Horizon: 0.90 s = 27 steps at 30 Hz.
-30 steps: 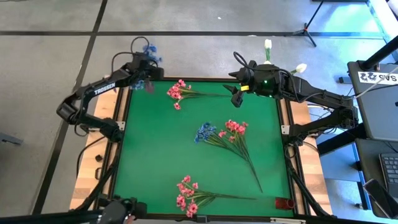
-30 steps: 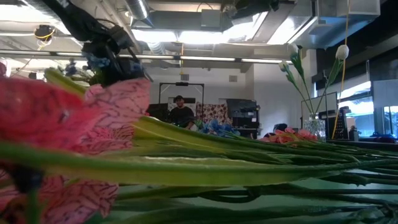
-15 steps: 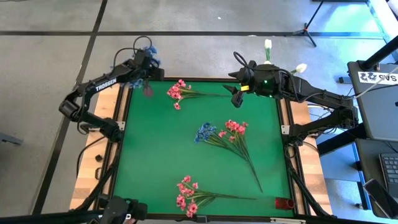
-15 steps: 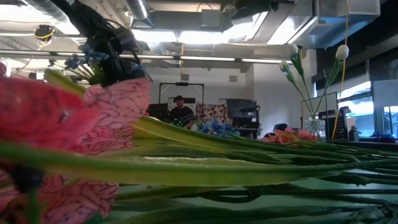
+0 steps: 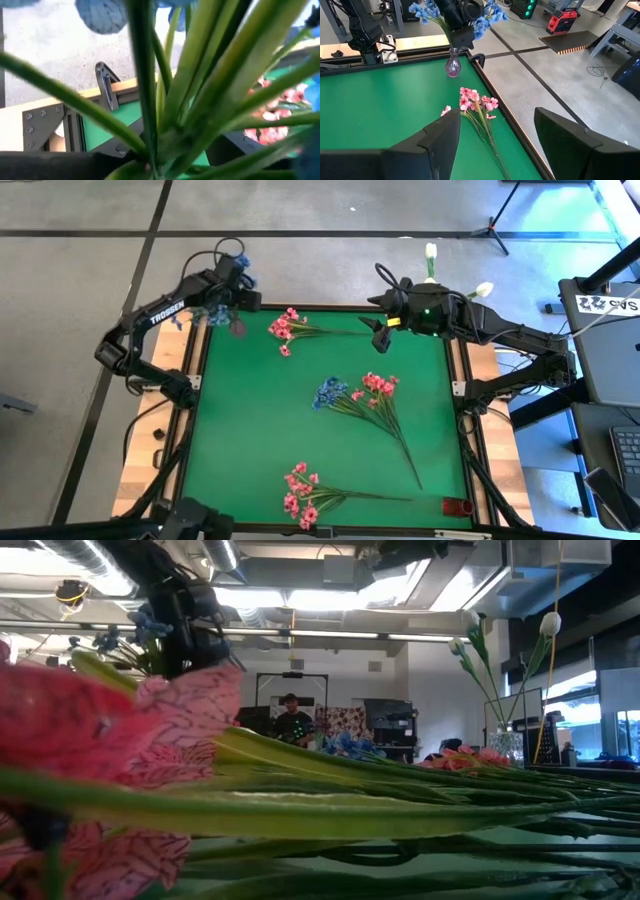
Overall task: Sort flowers into vase by color
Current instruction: Put the bottom blue flowers into the violet vase
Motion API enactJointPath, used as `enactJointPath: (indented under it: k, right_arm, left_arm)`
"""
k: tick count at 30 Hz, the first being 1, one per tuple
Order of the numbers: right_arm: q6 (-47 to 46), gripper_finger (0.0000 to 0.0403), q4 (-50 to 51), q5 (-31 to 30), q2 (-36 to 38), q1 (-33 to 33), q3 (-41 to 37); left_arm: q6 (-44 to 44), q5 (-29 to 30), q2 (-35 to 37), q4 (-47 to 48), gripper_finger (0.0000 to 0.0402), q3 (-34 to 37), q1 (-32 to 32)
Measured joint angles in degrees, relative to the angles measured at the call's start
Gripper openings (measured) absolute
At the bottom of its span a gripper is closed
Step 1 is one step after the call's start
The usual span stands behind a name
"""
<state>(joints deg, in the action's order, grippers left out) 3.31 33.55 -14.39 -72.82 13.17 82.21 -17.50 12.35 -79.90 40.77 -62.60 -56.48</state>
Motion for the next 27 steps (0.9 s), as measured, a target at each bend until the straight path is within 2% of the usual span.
enactJointPath:
  k: [17,23,27]
  right_arm:
    - [-0.13,0.0253,1.53,-0.4,0.0,0.01,0.0]
    - [-0.22,0.0253,2.72,-0.4,0.0,0.0,0.02]
    - [-0.31,0.0253,3.18,-0.4,0.0,0.0,0.02]
  left_arm:
    - [-0.02,0.12,0.02,12.05,0.0167,-5.98,0.0]
    - [0.04,0.23,0.02,19.3,0.0167,-8.57,0.0]
    - [0.04,0.61,0.02,20.2,0.0167,-9.82,0.0]
